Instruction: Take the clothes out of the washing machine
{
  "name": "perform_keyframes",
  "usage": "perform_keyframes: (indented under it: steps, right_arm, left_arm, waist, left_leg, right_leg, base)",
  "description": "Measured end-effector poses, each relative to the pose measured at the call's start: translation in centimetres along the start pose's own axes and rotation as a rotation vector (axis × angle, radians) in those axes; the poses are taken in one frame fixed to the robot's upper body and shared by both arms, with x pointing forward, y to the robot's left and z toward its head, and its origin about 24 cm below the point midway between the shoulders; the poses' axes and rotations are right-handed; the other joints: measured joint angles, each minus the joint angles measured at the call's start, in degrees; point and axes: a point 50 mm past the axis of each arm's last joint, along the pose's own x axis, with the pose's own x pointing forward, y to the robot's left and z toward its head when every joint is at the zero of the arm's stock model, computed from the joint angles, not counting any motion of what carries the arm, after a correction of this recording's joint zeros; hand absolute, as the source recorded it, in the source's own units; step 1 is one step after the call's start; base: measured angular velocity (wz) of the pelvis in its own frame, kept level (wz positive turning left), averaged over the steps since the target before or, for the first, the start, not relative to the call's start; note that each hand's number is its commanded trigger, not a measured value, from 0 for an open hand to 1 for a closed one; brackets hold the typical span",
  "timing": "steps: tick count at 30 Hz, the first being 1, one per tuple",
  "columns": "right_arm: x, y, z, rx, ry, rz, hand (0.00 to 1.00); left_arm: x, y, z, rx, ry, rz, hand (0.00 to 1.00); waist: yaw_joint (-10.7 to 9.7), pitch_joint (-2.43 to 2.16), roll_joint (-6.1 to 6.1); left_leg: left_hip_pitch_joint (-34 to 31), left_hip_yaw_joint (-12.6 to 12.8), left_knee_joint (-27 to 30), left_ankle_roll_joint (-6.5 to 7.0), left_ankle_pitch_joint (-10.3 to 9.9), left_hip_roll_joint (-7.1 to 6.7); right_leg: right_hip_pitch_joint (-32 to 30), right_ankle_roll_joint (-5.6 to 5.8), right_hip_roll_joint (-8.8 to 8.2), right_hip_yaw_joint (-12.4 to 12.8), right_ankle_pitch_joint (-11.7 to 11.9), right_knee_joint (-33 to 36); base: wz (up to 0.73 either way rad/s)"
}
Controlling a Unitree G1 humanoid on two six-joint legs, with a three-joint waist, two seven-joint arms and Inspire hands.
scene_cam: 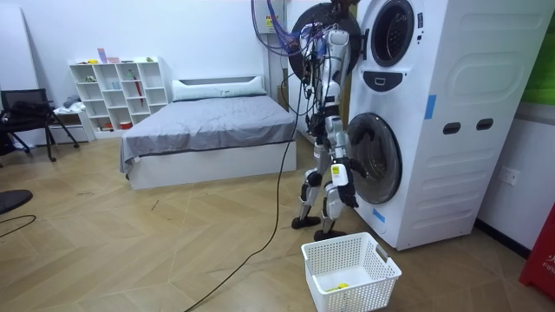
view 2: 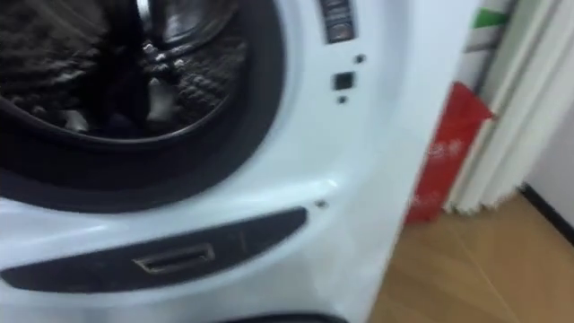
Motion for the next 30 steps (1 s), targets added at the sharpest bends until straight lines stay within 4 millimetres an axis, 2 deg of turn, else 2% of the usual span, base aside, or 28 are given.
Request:
perform_keyframes:
  steps: [1, 2, 5, 7, 9, 14, 19, 22, 23, 24, 25, 26, 27, 28, 29, 30]
  right_arm:
    - [0.0, 0.4, -0.2, -0.049, 0.008, 0.023, 0.00]
    - [0.0, 0.8, -0.5, -0.098, 0.018, 0.045, 0.00]
    - [-0.1, 2.1, -1.1, -0.205, 0.048, 0.097, 0.00]
    - [-0.1, 3.0, -1.2, -0.248, 0.050, 0.127, 0.00]
    - [-0.1, 3.7, -1.3, -0.293, 0.060, 0.157, 0.00]
    - [-0.2, 4.0, -1.5, -0.349, 0.065, 0.182, 0.00]
    - [-0.2, 3.6, -2.0, -0.366, 0.084, 0.187, 0.00]
    - [-0.3, 3.5, -2.3, -0.403, 0.101, 0.194, 0.00]
    - [-0.3, 3.4, -2.4, -0.407, 0.108, 0.197, 0.00]
    - [-0.3, 3.4, -2.4, -0.413, 0.109, 0.201, 0.00]
    - [-0.3, 3.6, -2.3, -0.422, 0.109, 0.212, 0.00]
    - [-0.3, 3.7, -2.3, -0.438, 0.111, 0.222, 0.00]
    - [-0.3, 3.8, -2.2, -0.448, 0.110, 0.226, 0.00]
    - [-0.2, 4.0, -1.8, -0.464, 0.100, 0.235, 0.00]
    - [-0.2, 3.9, -1.7, -0.472, 0.101, 0.233, 0.00]
    - [-0.2, 3.8, -1.7, -0.476, 0.101, 0.231, 0.00]
  left_arm:
    - [-0.1, 0.4, -0.5, -0.012, 0.013, 0.016, 0.00]
    - [-0.2, 0.8, -0.9, -0.023, 0.025, 0.036, 0.00]
    - [-0.5, 1.0, -2.0, -0.030, 0.065, 0.059, 0.00]
    - [-0.6, 0.9, -2.5, -0.029, 0.085, 0.057, 0.00]
    - [-0.6, 0.4, -2.6, -0.032, 0.092, 0.053, 0.00]
    - [-0.7, 0.0, -2.8, -0.035, 0.111, 0.052, 0.00]
    - [-0.6, -0.3, -2.3, -0.036, 0.094, 0.046, 0.00]
    - [-0.5, -0.3, -2.2, -0.037, 0.091, 0.045, 0.00]
    - [-0.5, -0.2, -2.2, -0.038, 0.092, 0.047, 0.00]
    - [-0.5, -0.1, -2.2, -0.037, 0.092, 0.049, 0.00]
    - [-0.4, -0.1, -1.8, -0.037, 0.082, 0.047, 0.00]
    - [-0.4, 0.2, -1.5, -0.052, 0.071, 0.053, 0.00]
    - [-0.3, 0.3, -1.4, -0.050, 0.067, 0.052, 0.00]
    - [-0.3, 0.2, -1.2, -0.047, 0.059, 0.046, 0.00]
    - [-0.3, 0.1, -0.7, -0.056, 0.042, 0.043, 0.00]
    - [-0.2, 0.0, -0.4, -0.056, 0.034, 0.041, 0.00]
  waist:
    - [1.39, 0.04, -0.08]
    - [1.96, 0.09, -0.14]
    - [3.33, 0.13, -0.29]
    - [3.52, 0.13, -0.37]
    - [4.82, 0.24, -0.49]
    - [4.77, 0.58, -0.77]
    - [4.56, 0.53, -0.56]
    - [4.68, 0.40, -0.18]
    - [4.75, 0.70, -0.48]
    - [4.78, 0.59, -0.48]
    - [4.72, 0.43, -0.57]
    - [4.77, 0.42, -1.03]
    - [4.81, 0.42, -1.09]
    - [4.58, 0.39, -0.82]
    - [4.44, 0.50, -0.68]
    - [4.44, 0.59, -0.74]
  left_leg:
    - [-0.01, -0.02, -0.03, 0.00, 0.00, -0.01]
    - [-0.09, -0.42, 0.00, 0.00, 0.00, -0.01]
    - [0.03, -2.18, 0.01, 0.00, 0.00, -0.05]
    - [-0.14, -3.20, -0.01, 0.00, 0.00, -0.10]
    - [0.32, -3.27, -0.02, 0.00, 0.00, -0.06]
    - [1.37, -3.84, 0.01, 0.01, 0.00, -0.05]
    - [1.29, -4.27, -0.02, 0.01, -0.01, 0.05]
    - [1.18, -4.27, 0.84, -0.22, -0.61, 0.42]
    - [0.63, -3.76, 2.72, -0.42, -1.65, 0.92]
    - [0.13, -3.52, 4.33, -0.67, -2.26, 1.20]
    - [-2.09, -3.05, 9.56, -1.37, -3.50, 1.80]
    - [-5.67, -3.25, 17.12, -1.79, -3.95, 2.36]
    - [-7.54, -3.29, 21.18, -1.84, -3.91, 2.90]
    - [-11.46, -3.95, 29.04, -2.38, -3.34, 4.03]
    - [-14.85, -4.51, 36.30, -2.85, -1.50, 5.14]
    - [-16.30, -4.56, 39.64, -2.77, -0.23, 5.69]
  right_leg:
    - [0.21, 0.15, -0.07, -0.25, -0.10, -0.15]
    - [0.74, 0.19, -0.24, -1.12, -0.01, -0.77]
    - [1.73, 0.02, -0.45, -2.29, 0.22, -1.58]
    - [1.96, 0.10, -0.68, -3.16, 0.19, -1.77]
    - [2.83, 0.14, -0.70, -3.27, 0.17, -1.90]
    - [4.50, 0.20, -0.72, -3.57, -0.05, -2.15]
    - [4.82, 0.23, -0.64, -3.98, 0.12, -2.68]
    - [4.82, -0.32, -0.31, -3.96, -0.18, -2.32]
    - [4.49, -0.81, -0.04, -3.86, -0.74, -1.53]
    - [4.23, -0.99, 0.11, -3.82, -0.88, -1.22]
    - [3.50, -1.40, 0.16, -3.73, -1.58, 0.24]
    - [2.86, -1.81, 0.09, -3.80, -1.98, 1.41]
    - [2.77, -1.84, 0.12, -4.00, -1.90, 1.66]
    - [2.72, -2.31, 0.51, -4.60, -1.94, 2.09]
    - [2.72, -2.82, 0.91, -4.85, -2.27, 2.64]
    - [2.69, -3.13, 1.07, -4.87, -2.44, 2.98]
  base:
    - [0.21]
    - [0.26]
    - [0.33]
    - [0.23]
    - [0.10]
    - [0.04]
    - [0.04]
    - [-0.02]
    - [-0.08]
    - [-0.13]
    - [-0.13]
    - [-0.15]
    - [-0.13]
    - [-0.07]
    - [-0.06]
    - [-0.10]
